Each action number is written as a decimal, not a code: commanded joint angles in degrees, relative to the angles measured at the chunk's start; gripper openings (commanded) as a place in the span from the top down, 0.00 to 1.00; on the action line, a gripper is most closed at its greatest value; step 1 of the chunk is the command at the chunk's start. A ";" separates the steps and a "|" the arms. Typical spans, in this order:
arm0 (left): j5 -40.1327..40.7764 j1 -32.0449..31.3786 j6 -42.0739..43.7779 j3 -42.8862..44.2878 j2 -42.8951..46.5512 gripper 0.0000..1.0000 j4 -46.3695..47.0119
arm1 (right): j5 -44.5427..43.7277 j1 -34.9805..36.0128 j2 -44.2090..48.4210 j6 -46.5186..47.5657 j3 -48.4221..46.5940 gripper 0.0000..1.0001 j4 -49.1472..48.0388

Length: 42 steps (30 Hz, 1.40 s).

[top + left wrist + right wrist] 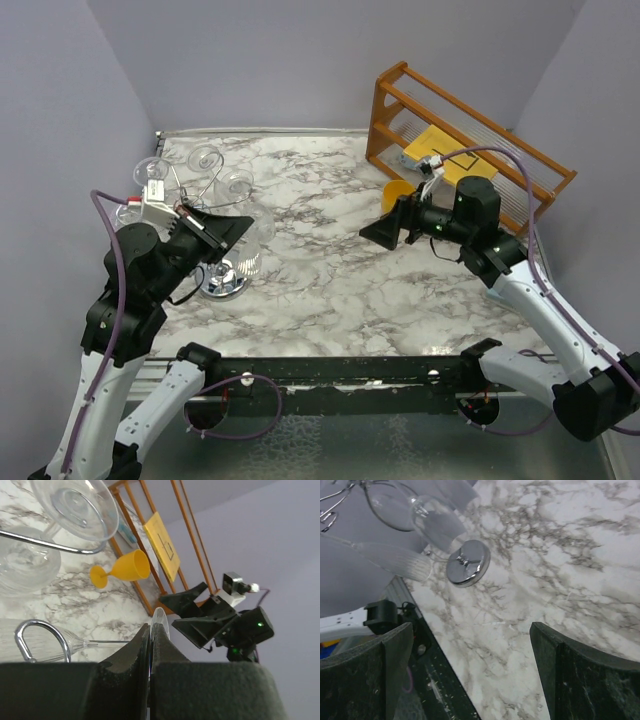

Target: Take the wine glass off the wine glass rack

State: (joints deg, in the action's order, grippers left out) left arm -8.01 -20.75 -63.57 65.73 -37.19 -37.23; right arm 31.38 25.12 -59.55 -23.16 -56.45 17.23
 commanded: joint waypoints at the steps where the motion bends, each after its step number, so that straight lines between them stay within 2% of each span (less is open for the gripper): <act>1: -6.07 -0.17 -4.55 -1.85 3.62 1.00 9.38 | 13.12 0.21 0.26 -14.92 7.23 0.00 -15.42; 6: -10.79 -0.17 -9.62 -4.49 5.18 1.00 18.84 | 18.27 0.56 -1.64 -24.88 9.96 0.01 -24.05; 13: -12.87 -0.24 -17.75 -9.80 8.22 1.00 35.44 | 19.63 3.09 -1.36 -33.03 11.15 0.00 -33.17; 19: -13.00 -0.25 -22.65 -11.95 8.93 1.00 45.62 | 19.95 9.00 -4.06 -43.10 13.35 0.00 -53.08; 22: -13.41 -0.30 -25.74 -13.47 9.17 1.00 50.48 | 18.93 11.77 -6.10 -43.38 11.27 0.00 -56.76; 33: -11.16 -0.28 -33.53 -19.42 12.58 1.00 60.51 | 14.36 12.66 -10.88 -50.85 12.16 0.06 -73.67; 35: -11.11 -0.26 -34.87 -20.52 13.01 1.00 61.91 | 14.33 12.64 -12.09 -52.66 12.21 0.10 -77.82; 39: -10.75 -0.34 -37.65 -23.50 13.44 1.00 66.00 | 14.33 12.66 -13.23 -54.86 11.70 0.12 -82.25; 42: -10.13 -0.35 -39.88 -26.25 13.66 1.00 69.43 | 14.43 12.66 -13.94 -57.25 11.96 0.16 -87.02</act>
State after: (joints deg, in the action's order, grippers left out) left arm -19.64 -20.75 -98.72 42.33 -24.34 24.36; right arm 47.18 37.52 -72.66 -76.27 -43.99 -59.20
